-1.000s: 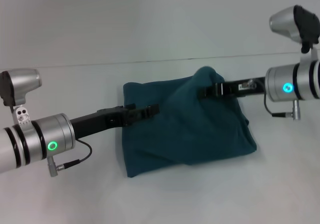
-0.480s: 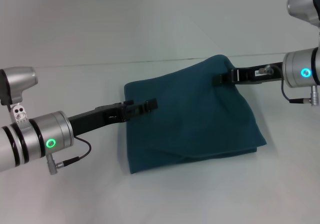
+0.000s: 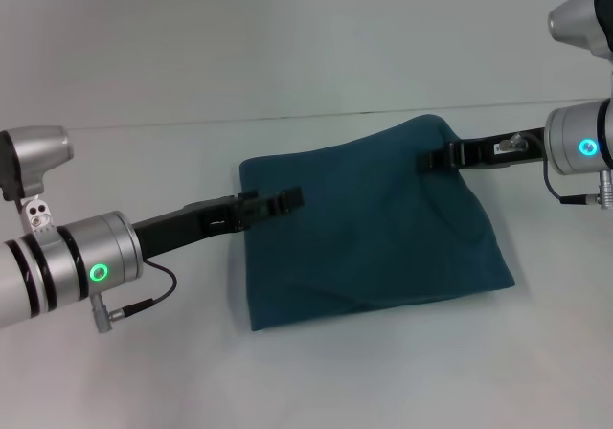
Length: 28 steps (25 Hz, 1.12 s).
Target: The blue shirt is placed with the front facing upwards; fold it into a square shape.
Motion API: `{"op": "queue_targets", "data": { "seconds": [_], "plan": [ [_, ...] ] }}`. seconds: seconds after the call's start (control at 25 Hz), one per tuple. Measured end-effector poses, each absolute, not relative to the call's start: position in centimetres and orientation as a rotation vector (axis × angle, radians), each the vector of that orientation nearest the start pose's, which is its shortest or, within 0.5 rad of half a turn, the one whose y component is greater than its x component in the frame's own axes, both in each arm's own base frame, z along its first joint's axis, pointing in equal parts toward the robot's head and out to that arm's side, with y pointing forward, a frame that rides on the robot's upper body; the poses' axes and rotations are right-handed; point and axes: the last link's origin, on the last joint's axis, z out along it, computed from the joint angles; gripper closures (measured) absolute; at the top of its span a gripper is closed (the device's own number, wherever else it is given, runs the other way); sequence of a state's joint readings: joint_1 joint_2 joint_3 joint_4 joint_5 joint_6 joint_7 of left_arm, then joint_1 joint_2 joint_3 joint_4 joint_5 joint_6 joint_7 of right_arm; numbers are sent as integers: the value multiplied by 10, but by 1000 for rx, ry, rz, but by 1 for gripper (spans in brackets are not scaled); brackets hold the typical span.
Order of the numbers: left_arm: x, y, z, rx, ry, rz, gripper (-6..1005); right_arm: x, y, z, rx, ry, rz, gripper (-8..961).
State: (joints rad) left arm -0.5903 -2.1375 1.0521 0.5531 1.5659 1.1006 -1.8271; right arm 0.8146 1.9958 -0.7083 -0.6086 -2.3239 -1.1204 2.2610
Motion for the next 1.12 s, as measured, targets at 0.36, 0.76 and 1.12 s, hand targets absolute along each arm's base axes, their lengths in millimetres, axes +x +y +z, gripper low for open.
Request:
{"op": "queue_targets", "data": {
  "seconds": [0.36,0.76,1.12],
  "plan": [
    [-220,376,-56,-2363,-1309,-910,72,245,440,27,-2240,1369,317,846],
    [-220,375,-57,-2361,-1315,-911,83,250,441,25,-2220,1368,298,804],
    [-222,373,-59,-2364,-1328,-902,92,256,444,5,-2194,1316,220,766]
  ]
}}
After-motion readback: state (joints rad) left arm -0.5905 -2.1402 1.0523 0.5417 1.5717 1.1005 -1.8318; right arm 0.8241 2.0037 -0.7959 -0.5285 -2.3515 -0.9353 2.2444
